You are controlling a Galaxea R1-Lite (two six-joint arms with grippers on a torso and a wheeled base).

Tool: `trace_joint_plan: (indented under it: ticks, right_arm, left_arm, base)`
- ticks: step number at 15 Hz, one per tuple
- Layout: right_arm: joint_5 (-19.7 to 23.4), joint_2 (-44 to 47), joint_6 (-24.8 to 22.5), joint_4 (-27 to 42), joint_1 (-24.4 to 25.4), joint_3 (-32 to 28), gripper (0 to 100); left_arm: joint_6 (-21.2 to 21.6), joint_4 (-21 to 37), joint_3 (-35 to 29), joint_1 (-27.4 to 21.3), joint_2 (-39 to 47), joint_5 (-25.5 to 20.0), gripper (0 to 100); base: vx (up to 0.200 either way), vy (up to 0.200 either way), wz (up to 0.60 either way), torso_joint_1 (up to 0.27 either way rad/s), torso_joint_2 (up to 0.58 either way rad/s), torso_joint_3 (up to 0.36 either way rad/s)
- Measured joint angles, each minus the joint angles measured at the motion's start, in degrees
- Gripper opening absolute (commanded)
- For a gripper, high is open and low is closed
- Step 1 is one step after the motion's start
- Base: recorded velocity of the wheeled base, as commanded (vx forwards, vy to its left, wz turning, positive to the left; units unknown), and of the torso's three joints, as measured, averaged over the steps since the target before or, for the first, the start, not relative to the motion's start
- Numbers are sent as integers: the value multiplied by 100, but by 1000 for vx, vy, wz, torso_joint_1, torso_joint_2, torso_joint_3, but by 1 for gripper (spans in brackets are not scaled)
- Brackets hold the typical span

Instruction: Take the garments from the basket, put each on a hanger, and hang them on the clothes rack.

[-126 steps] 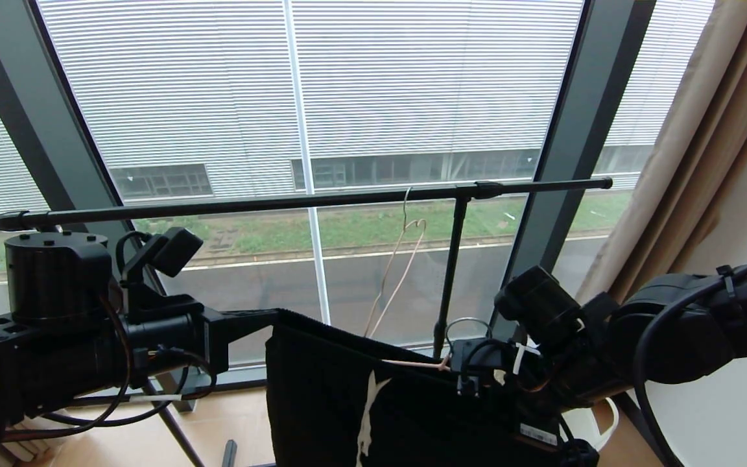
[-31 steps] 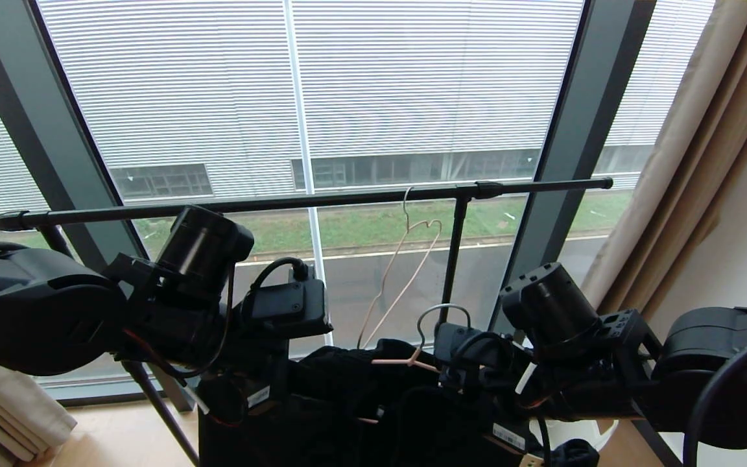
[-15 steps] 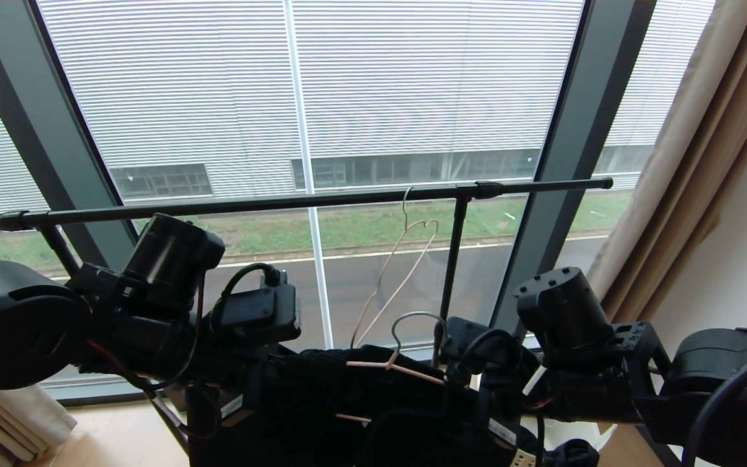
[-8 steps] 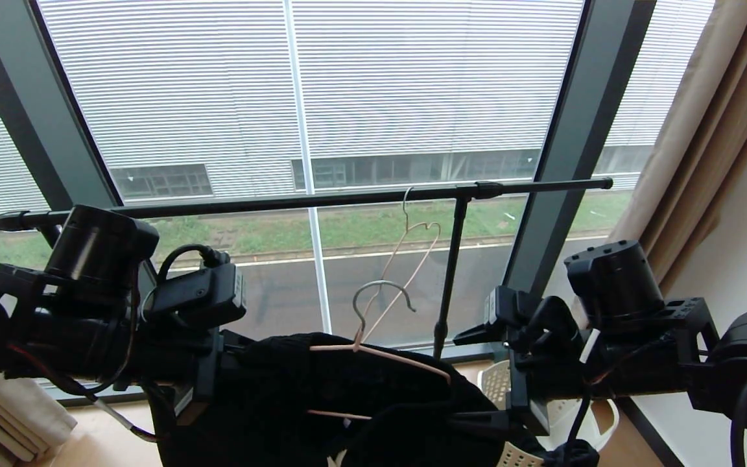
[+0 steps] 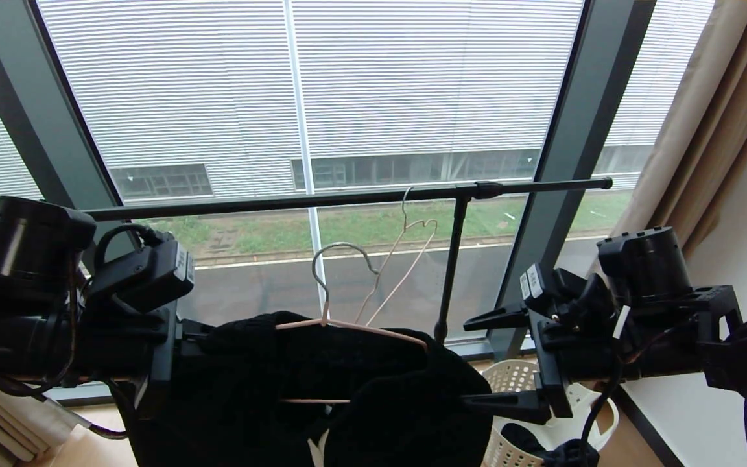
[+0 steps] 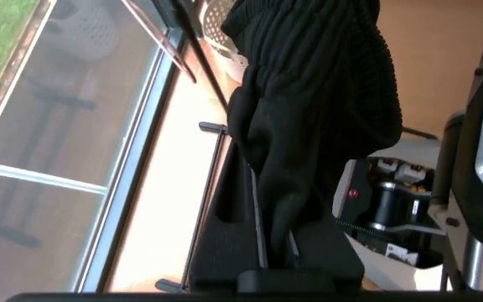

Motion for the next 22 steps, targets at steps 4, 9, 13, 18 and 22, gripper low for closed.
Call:
trace_joint_plan:
  ticks: [4,9,13,18,22]
  right_arm:
    - [317,301,-98,-914,-135,245,100]
    - [618,649,-243,-1167,-191,444,100]
    - [572,918,-313,-1169,-177,432,100]
    - [446,1125,-313,-1167,-87,405,100]
    - [346,1235,-374,-1167,-74,390,100]
  left_arm:
    - [-602,-35,0,176,-291,-6,0]
    - [-1026,-134,-11,195,-505,-5,0]
    - [-1404,-334,9,193,-590,-44,0]
    - [-1599,-336,9,195,-658,-60,0]
    - [-1760,-580,0,193,-694,-60,0]
  base:
    - [0,0,0,0,0,0]
    - [0,0,0,0,0,0]
    - [0,0,0,0,0,0]
    - [0,0,0,0,0,0]
    - [0,0,0,0,0,0]
